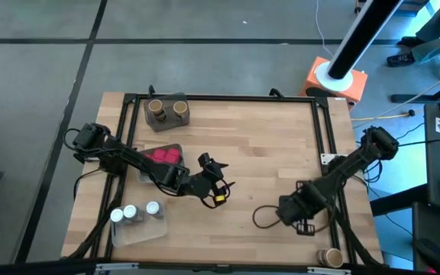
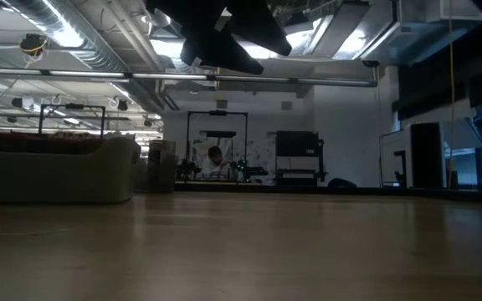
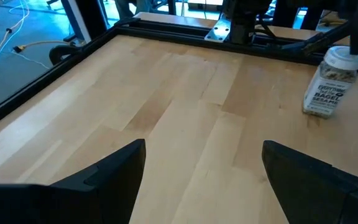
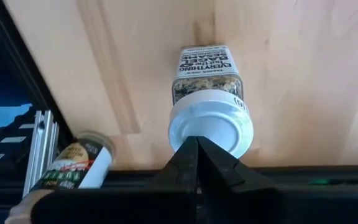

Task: Sort spices by type
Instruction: Put the white seasoning can into the transparent bin

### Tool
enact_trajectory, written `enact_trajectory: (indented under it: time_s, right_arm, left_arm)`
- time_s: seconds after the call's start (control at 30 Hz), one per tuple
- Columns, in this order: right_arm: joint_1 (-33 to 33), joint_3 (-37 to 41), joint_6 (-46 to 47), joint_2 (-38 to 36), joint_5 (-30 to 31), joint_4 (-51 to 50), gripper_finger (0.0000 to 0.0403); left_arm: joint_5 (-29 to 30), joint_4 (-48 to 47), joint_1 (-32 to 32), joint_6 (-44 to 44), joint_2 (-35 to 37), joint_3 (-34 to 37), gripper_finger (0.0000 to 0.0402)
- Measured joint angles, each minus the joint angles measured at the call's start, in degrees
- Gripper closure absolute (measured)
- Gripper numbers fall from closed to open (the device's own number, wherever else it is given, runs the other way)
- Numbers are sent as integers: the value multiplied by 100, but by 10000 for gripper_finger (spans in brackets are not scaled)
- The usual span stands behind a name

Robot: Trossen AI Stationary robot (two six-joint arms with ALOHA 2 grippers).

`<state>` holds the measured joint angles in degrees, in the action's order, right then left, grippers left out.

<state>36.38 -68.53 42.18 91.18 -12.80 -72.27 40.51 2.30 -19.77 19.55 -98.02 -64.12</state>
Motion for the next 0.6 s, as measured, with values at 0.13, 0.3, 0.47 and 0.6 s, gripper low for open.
enact_trajectory:
  time_s: [0.13, 0.3, 0.47, 0.6]
  right_arm:
    - [-245, 0, -229, 0, 31, 2, 391]
    - [-310, -258, -359, 33, -87, -361, 391]
    - [-78, -856, -327, -76, 149, -732, 391]
    - [338, -910, -180, -262, 517, -704, 391]
  left_arm:
    - [0, -47, 0, 0, 0, 0, 95]
    - [-2, -46, -9, 0, 0, 0, 95]
    - [-4, -43, -9, -56, 0, 0, 95]
    - [-4, -70, -9, -55, 0, 0, 95]
